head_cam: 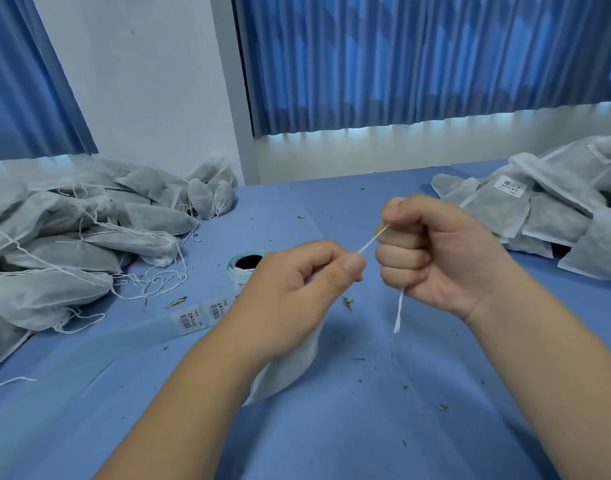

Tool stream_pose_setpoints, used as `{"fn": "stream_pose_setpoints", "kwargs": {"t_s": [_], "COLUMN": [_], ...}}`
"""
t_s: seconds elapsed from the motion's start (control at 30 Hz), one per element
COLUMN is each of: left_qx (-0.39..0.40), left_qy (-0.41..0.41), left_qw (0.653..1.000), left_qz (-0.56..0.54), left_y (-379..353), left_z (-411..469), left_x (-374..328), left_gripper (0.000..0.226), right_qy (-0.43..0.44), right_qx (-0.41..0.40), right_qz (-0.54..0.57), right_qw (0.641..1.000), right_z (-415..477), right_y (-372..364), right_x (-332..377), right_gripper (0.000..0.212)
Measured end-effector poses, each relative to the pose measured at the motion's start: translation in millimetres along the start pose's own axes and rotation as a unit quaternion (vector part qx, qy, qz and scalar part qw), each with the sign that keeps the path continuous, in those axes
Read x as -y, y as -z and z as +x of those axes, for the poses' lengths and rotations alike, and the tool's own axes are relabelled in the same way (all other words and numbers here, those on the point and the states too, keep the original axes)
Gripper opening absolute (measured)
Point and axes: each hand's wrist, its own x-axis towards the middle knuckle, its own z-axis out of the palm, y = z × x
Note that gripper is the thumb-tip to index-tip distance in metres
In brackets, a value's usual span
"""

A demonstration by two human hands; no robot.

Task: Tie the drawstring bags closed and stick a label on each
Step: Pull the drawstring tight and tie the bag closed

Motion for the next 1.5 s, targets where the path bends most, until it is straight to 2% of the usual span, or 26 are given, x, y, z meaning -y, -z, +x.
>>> {"fn": "stream_pose_setpoints", "kwargs": {"t_s": [0.13, 0.23, 0.3, 0.37, 0.5, 0.63, 0.67, 0.73, 0.8, 0.93, 1.0, 1.07, 1.17, 1.27, 1.5], "left_qx": [0.04, 0.082, 0.104, 0.104, 0.061, 0.041, 0.033, 0.005, -0.042, -0.141, -0.139, -0.099, -0.017, 0.042, 0.169], "left_qy": [0.012, 0.061, 0.097, 0.115, 0.159, 0.248, 0.257, 0.258, 0.249, 0.195, 0.17, 0.164, 0.185, 0.205, 0.275], "left_qw": [0.999, 0.99, 0.968, 0.945, 0.912, 0.836, 0.827, 0.831, 0.859, 0.956, 0.974, 0.981, 0.982, 0.971, 0.891], "left_qz": [-0.005, -0.096, -0.209, -0.29, -0.372, -0.489, -0.498, -0.492, -0.446, -0.171, -0.059, -0.022, -0.041, -0.113, -0.321], "left_y": [-4, 2, 9, 13, 14, 17, 17, 16, 14, 12, 12, 13, 15, 19, 20], "left_z": [1, -2, -4, -4, -1, 2, 3, 3, 4, 3, 2, 2, 1, 1, 1], "left_x": [-7, -9, -12, -12, -12, -13, -12, -9, -8, -2, -1, -1, -2, -2, 3], "left_gripper": [0.023, 0.026, 0.027, 0.025, 0.018, 0.019, 0.02, 0.02, 0.02, 0.026, 0.03, 0.032, 0.03, 0.025, 0.017], "right_qy": [0.032, 0.054, 0.08, 0.093, 0.094, 0.099, 0.101, 0.106, 0.111, 0.13, 0.14, 0.141, 0.147, 0.13, -0.014], "right_qx": [-0.019, -0.014, -0.01, -0.007, -0.051, -0.144, -0.161, -0.165, -0.143, -0.059, -0.046, -0.053, -0.069, -0.075, -0.055], "right_qz": [0.022, -0.029, -0.058, -0.067, -0.138, -0.292, -0.32, -0.351, -0.389, -0.449, -0.443, -0.426, -0.407, -0.406, -0.41], "right_qw": [0.999, 0.998, 0.995, 0.993, 0.985, 0.94, 0.928, 0.916, 0.903, 0.882, 0.884, 0.892, 0.899, 0.901, 0.91], "right_z": [0, 1, 2, 4, 7, 9, 9, 11, 10, 1, -3, -4, -4, -3, 2], "right_y": [-2, 1, 1, 1, 0, -5, -7, -12, -17, -27, -28, -26, -21, -17, -10], "right_x": [-1, -4, -7, -12, -19, -29, -32, -38, -41, -38, -34, -28, -22, -21, -26], "right_gripper": [0.038, 0.041, 0.041, 0.031, 0.027, 0.033, 0.033, 0.032, 0.033, 0.026, 0.022, 0.022, 0.019, 0.016, 0.012]}}
